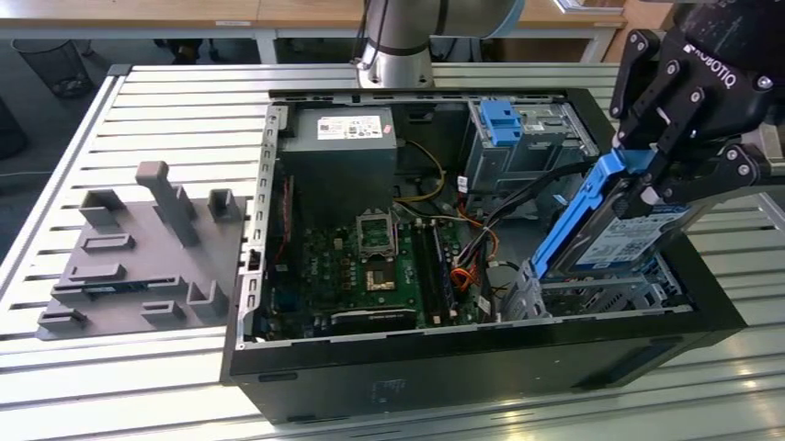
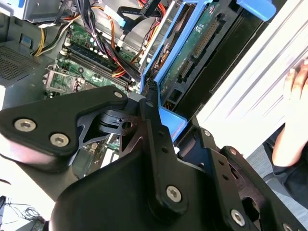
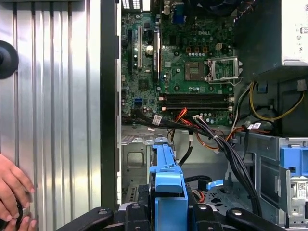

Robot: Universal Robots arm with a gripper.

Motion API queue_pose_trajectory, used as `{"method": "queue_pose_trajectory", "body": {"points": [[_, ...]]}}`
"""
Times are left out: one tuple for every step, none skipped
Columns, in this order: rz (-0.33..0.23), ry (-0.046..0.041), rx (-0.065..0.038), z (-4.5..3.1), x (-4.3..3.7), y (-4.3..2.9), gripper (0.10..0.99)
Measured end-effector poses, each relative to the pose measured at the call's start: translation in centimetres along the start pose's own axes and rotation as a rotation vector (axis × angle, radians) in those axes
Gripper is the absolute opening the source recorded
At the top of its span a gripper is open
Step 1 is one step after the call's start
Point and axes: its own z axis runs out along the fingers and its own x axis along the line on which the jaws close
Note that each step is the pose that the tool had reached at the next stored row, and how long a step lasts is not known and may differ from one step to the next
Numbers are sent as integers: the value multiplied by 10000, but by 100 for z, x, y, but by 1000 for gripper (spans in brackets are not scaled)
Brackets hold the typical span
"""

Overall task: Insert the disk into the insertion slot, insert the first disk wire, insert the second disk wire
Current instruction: 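Insert the disk into the insertion slot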

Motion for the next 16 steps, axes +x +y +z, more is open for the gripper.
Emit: {"method": "queue_pose_trajectory", "body": {"points": [[1,0,0,6,0,0,365],[1,1,0,12,1,0,365],[1,1,0,19,1,0,365],[1,0,0,27,1,0,365],[1,0,0,34,1,0,365],[1,0,0,42,1,0,365],[1,0,0,50,1,0,365],[1,-1,0,59,2,0,365],[1,-1,0,68,2,0,365],[1,-2,0,76,2,0,365],[1,-2,0,86,3,0,365],[1,-2,0,95,3,0,365],[1,-2,0,104,3,-1,365],[1,-2,0,114,4,-1,365],[1,-2,0,124,4,-1,365],[1,-2,0,134,4,-1,365]]}}
